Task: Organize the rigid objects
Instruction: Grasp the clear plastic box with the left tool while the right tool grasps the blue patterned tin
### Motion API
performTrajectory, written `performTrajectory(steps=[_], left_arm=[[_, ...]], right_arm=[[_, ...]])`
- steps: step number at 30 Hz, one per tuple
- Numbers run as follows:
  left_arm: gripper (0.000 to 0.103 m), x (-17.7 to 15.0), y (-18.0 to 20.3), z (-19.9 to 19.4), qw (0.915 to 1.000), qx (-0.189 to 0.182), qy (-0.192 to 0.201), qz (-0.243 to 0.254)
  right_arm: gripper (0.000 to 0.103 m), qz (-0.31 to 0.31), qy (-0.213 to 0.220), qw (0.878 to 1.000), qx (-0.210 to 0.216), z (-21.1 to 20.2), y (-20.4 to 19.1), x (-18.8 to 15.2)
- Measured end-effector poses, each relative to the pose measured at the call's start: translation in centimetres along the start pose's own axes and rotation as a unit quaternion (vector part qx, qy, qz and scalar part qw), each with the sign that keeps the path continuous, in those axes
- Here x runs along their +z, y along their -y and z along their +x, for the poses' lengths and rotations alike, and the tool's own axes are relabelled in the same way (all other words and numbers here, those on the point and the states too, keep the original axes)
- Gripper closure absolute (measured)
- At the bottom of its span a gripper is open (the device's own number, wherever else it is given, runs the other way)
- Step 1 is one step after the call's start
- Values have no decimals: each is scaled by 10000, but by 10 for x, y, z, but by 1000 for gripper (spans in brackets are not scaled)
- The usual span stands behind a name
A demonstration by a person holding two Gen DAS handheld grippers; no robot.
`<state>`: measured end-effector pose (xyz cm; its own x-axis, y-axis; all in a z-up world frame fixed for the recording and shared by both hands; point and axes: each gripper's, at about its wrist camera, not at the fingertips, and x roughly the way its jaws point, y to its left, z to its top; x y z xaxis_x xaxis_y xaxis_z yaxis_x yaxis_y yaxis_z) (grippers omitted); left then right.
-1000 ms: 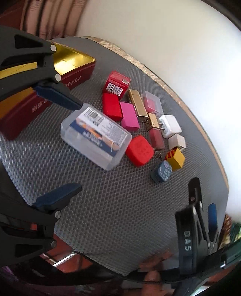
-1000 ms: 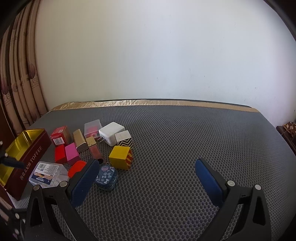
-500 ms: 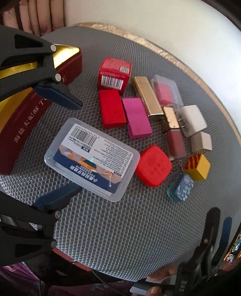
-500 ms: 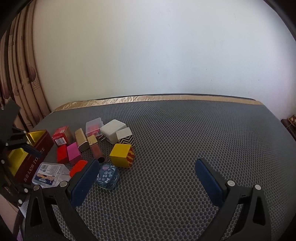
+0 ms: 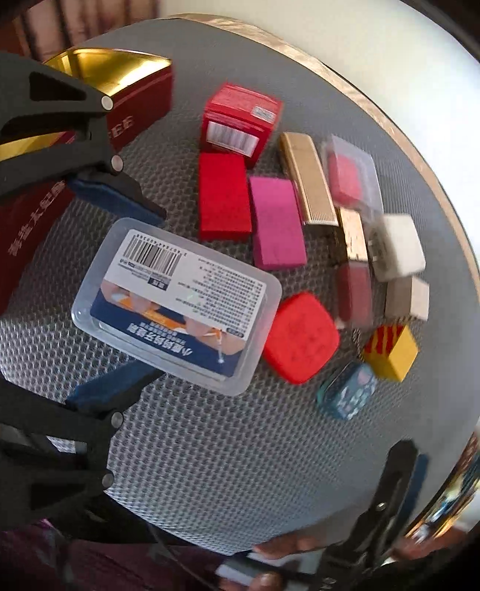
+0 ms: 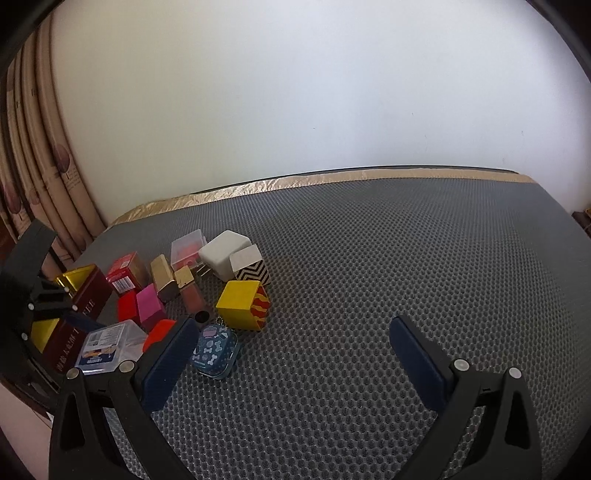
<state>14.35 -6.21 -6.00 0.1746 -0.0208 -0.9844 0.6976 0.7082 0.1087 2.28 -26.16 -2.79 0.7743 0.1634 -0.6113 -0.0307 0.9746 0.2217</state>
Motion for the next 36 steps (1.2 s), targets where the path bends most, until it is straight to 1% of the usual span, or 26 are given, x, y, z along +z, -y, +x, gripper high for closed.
performTrajectory(steps=[1,2,3,5,6,8,10,12,13,14,15,16,18,19,20,21,22,24,28,30,32,34,35,36], left_arm=[[30,1,0,0,10000,2,32,-94],[31,2,0,0,9994,-28,150,-316],[31,2,1,-1,9988,-29,231,-420],[32,2,2,-3,9950,65,504,-859],[32,-6,6,-5,9925,71,624,-1046],[32,-13,13,-12,9838,-30,919,-1536],[32,-11,13,-15,9747,-156,1068,-1959],[33,-27,25,-19,9646,-268,1306,-2273],[33,-33,31,-20,9617,-271,1357,-2365],[33,-35,31,-22,9578,-304,1414,-2484],[33,-37,30,-23,9543,-346,1471,-2580],[33,-37,28,-21,9518,-374,1519,-2638],[33,-51,34,-26,9489,-345,1586,-2707],[33,-56,20,-35,9503,-371,1562,-2669],[33,-63,21,-43,9507,-368,1541,-2666],[33,-63,21,-41,9506,-369,1513,-2686],[33,-58,22,-47,9519,-385,1462,-2666],[33,-67,28,-61,9545,-357,1419,-2599],[33,-63,35,-52,9601,-295,1297,-2459],[33,-61,37,-46,9622,-329,1173,-2436],[33,-60,38,-43,9603,-416,1192,-2487],[34,-59,39,-41,9590,-414,1179,-2544],[37,-58,40,-37,9592,-404,1173,-2540],[40,-58,40,-36,9595,-419,1161,-2533]], right_arm=[[0,12,-3,10000,10,0,0,0],[0,29,1,10000,20,0,1,0],[0,49,13,10000,48,-1,2,0],[0,79,20,9999,124,-2,4,0],[0,69,1,9998,173,-2,4,0],[0,-18,-31,9994,331,-4,2,0],[0,-207,-83,9988,446,-6,-3,-2],[0,-504,-244,9975,427,-4,-12,-5],[0,-637,-343,9963,460,-2,-17,-6],[2,-726,-414,9954,464,-1,-20,-7],[8,-831,-508,9942,451,1,-24,-7],[11,-901,-593,9931,450,3,-27,-8],[25,-970,-773,9913,439,11,-31,-10],[29,-973,-884,9904,420,16,-32,-10],[35,-963,-1019,9893,398,23,-33,-11],[36,-933,-1136,9883,404,28,-33,-11],[36,-909,-1182,9880,401,31,-32,-12],[36,-888,-1260,9873,380,35,-34,-10],[35,-973,-1451,9838,396,46,-43,-10],[33,-981,-1464,9835,417,49,-46,-9],[33,-996,-1476,9831,428,51,-48,-8],[34,-1031,-1511,9823,409,54,-49,-8],[36,-1058,-1498,9822,396,55,-50,-9],[42,-1084,-1491,9821,391,54,-50,-9]])
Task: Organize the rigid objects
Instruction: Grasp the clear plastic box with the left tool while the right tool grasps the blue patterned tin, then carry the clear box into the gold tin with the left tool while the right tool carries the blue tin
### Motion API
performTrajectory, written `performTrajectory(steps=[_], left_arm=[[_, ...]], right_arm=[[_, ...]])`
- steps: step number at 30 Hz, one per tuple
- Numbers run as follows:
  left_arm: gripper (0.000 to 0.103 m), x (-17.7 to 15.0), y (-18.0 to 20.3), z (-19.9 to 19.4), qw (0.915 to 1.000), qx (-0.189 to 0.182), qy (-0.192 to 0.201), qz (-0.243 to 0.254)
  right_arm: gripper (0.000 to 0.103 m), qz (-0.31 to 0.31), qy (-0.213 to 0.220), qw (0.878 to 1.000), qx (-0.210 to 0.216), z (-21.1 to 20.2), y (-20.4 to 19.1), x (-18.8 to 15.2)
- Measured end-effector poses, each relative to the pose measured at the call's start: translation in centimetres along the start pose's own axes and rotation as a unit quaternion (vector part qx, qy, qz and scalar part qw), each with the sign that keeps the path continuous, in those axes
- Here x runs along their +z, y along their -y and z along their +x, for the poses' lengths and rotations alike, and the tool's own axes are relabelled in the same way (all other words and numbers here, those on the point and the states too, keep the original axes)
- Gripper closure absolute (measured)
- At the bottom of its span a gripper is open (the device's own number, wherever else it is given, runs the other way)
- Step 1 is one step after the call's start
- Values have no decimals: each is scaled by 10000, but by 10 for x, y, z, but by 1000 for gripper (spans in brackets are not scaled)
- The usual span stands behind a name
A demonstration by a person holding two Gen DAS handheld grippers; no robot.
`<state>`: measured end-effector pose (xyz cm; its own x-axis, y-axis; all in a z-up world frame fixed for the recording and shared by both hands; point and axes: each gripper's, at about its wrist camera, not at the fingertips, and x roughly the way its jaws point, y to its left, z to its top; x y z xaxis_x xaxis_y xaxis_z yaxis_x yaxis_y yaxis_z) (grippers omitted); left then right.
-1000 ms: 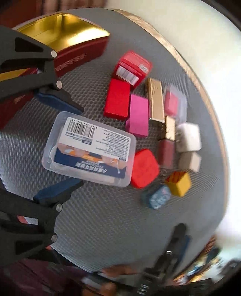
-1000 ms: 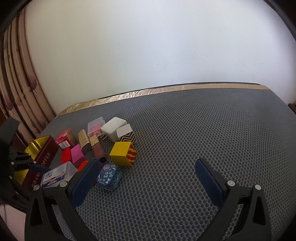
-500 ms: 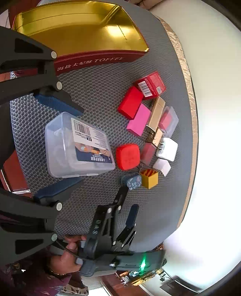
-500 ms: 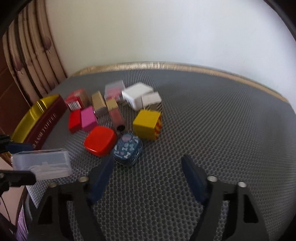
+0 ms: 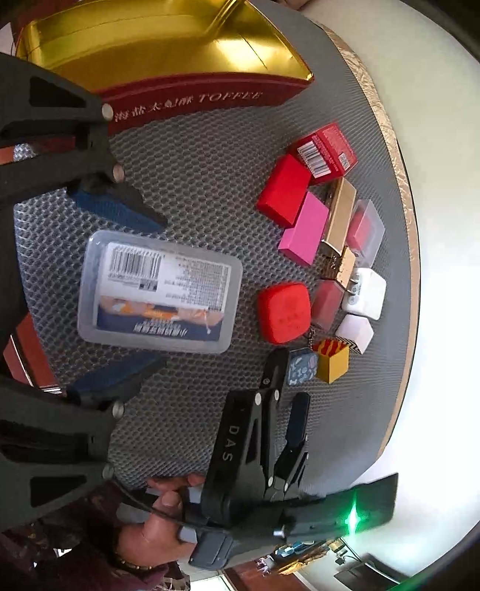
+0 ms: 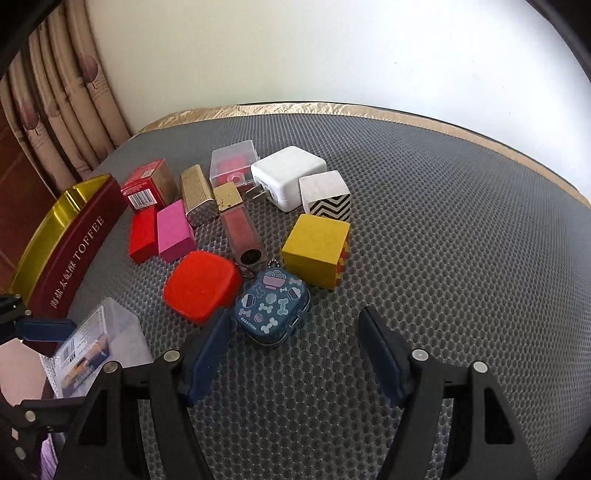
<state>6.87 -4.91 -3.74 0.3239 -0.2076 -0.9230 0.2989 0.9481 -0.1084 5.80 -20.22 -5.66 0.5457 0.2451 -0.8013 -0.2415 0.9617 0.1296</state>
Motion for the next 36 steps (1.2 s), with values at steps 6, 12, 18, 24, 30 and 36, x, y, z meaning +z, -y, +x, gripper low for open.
performTrajectory(steps=[6,12,18,24,30,36], left_arm=[[41,-4,1,-1,9995,89,259,-141],[41,-6,-6,-33,9974,102,619,-342],[41,-10,-27,-94,9909,493,1111,-577],[41,-15,-104,-109,9797,1189,936,-1318],[41,-8,-156,-71,9744,1513,564,-1564],[41,-2,-185,-45,9728,1614,431,-1606]], right_arm=[[70,-47,75,9999,-78,-2,8,-1],[70,4,209,9998,2,-10,12,-7],[70,51,224,9997,34,-12,16,-9],[70,1,266,9996,32,-14,14,-10],[70,11,239,9997,23,-12,14,-10],[70,-16,196,9998,-12,-9,12,-9]])
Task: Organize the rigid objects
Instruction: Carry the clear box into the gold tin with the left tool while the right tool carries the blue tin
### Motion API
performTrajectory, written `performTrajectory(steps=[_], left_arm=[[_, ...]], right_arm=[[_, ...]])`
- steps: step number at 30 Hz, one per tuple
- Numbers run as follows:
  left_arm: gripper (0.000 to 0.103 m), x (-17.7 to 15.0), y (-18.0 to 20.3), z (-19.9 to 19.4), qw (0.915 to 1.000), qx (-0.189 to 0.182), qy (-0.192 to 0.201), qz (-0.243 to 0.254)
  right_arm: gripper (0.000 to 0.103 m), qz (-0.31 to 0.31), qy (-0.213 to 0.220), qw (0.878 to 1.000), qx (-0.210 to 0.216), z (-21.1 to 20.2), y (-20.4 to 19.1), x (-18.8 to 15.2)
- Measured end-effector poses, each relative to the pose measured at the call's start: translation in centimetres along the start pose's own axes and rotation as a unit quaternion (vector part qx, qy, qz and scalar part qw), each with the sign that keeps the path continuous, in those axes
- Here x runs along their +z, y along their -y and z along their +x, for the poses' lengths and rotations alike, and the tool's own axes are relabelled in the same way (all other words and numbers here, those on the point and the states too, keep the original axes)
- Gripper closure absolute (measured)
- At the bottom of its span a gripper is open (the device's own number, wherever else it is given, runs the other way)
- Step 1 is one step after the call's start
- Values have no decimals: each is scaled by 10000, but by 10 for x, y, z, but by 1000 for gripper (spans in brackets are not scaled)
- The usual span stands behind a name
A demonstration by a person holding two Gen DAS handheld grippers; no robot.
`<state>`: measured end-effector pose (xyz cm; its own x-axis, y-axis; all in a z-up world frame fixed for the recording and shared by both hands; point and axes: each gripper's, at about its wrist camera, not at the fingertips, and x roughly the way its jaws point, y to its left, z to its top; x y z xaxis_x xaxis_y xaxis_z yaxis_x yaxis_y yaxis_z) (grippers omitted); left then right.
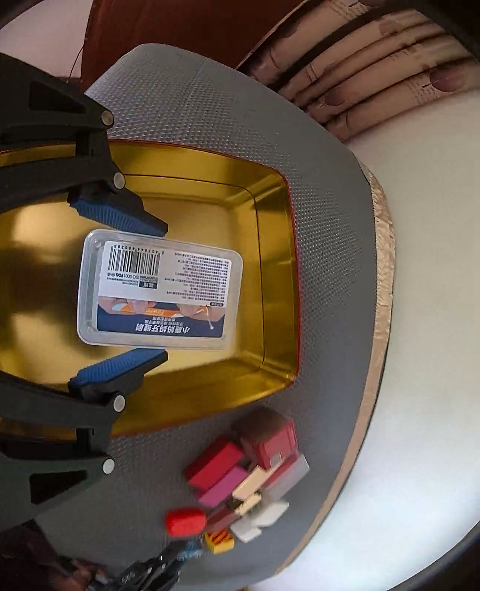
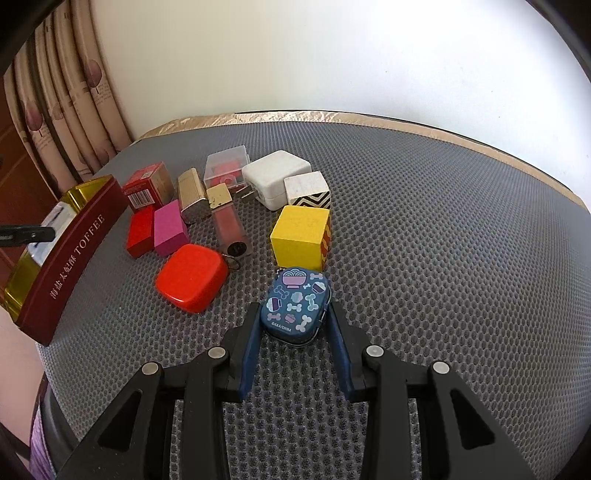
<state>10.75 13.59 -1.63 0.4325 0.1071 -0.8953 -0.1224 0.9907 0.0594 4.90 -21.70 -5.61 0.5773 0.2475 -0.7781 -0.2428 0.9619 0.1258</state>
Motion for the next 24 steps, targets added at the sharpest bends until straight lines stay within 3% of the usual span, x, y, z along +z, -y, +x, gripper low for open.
performTrajectory(steps=[13,16,24], left_arm=[[40,13,3,28,9975,657,-28,253],[40,11,6,15,9980,584,67,214],[40,-24,26,-62,9938,624,885,236]], right_arm=[[69,-25,-9,10000,-42,0,-2,-1],[69,-15,-8,10000,-29,-1,-1,-1],[70,103,-106,9997,188,-7,1,-3]])
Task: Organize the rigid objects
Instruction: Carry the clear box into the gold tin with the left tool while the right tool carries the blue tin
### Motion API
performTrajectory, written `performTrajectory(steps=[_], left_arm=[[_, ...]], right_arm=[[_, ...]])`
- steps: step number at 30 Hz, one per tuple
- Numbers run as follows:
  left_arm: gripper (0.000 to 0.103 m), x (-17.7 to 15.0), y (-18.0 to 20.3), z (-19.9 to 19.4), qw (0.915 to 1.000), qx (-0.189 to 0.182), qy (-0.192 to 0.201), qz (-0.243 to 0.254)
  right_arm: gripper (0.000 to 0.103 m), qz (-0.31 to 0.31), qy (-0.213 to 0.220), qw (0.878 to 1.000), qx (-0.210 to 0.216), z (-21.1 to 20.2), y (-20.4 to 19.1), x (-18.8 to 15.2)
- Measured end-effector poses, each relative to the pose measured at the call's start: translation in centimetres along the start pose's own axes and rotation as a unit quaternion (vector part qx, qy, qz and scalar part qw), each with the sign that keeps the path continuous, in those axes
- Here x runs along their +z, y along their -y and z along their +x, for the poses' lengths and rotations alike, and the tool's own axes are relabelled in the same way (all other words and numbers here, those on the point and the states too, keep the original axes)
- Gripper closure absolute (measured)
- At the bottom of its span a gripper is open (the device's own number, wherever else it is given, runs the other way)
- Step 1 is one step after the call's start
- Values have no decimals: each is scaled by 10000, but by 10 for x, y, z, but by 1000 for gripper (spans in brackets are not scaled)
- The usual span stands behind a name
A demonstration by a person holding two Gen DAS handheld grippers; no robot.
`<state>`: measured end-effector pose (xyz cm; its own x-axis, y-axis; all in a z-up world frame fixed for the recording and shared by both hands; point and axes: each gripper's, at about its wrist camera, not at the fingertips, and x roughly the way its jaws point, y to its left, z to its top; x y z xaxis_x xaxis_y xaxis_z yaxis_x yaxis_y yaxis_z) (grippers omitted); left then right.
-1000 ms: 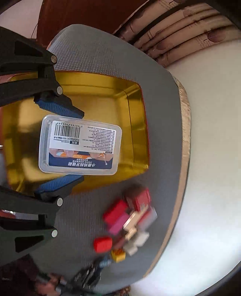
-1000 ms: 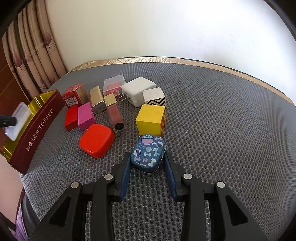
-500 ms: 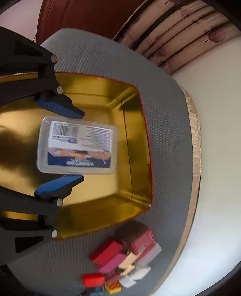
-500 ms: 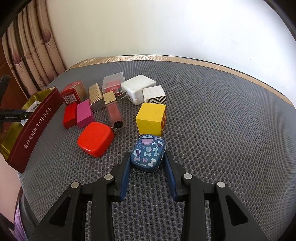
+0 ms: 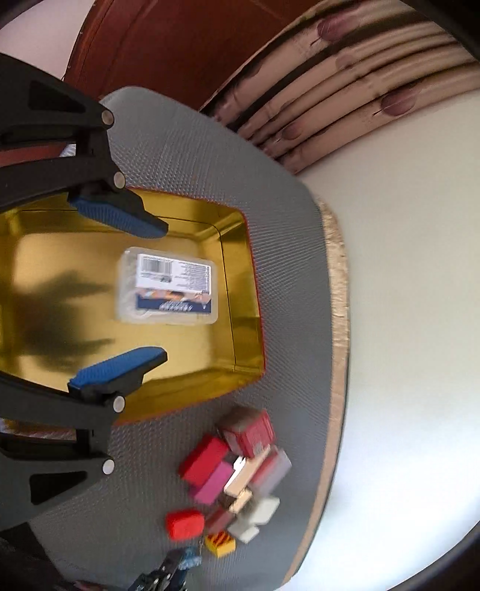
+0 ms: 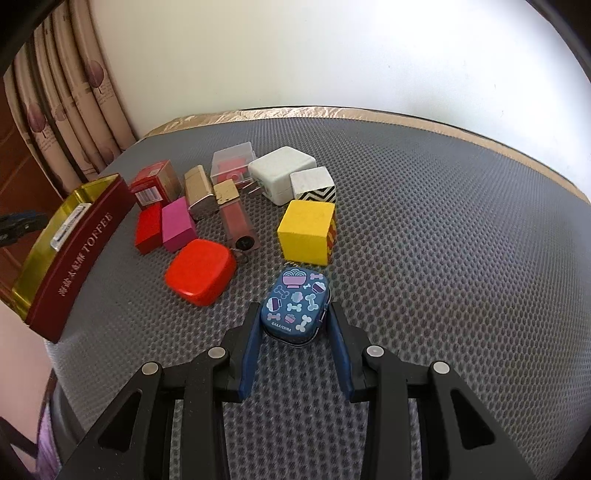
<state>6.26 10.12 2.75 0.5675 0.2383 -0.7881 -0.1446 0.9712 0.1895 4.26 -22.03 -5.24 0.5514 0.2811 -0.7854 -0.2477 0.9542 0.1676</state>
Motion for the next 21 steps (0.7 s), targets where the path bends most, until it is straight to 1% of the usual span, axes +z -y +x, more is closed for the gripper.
performTrajectory(steps=[3,4,8,10,11,15,17,19,21], left_arm=[[40,-14,-1,-18,9998,-44,-19,-194],[40,-22,-4,-26,9991,-98,-46,-408],[40,-52,-16,-49,9928,-460,12,-1104],[40,-64,-19,-58,9904,-507,8,-1284],[40,-71,-21,-61,9891,-575,-54,-1355],[40,-91,-30,-59,9834,-848,-269,-1580],[40,-100,-36,-53,9786,-999,-471,-1739],[40,-107,-41,-47,9734,-1110,-549,-1929],[40,-110,-48,-43,9692,-1115,-577,-2117]], right_arm=[[70,92,0,9999,138,-9,-3,0],[70,80,26,9998,157,-13,-5,1],[70,19,161,9992,364,-36,-22,11],[70,56,192,9982,558,-44,-30,18],[70,66,206,9977,645,-48,-35,23],[70,-59,267,9947,996,-63,-68,42],[70,-232,279,9925,1166,-67,-91,53],[70,-402,284,9907,1271,-66,-113,64],[70,-522,178,9873,1490,-60,-138,76]])
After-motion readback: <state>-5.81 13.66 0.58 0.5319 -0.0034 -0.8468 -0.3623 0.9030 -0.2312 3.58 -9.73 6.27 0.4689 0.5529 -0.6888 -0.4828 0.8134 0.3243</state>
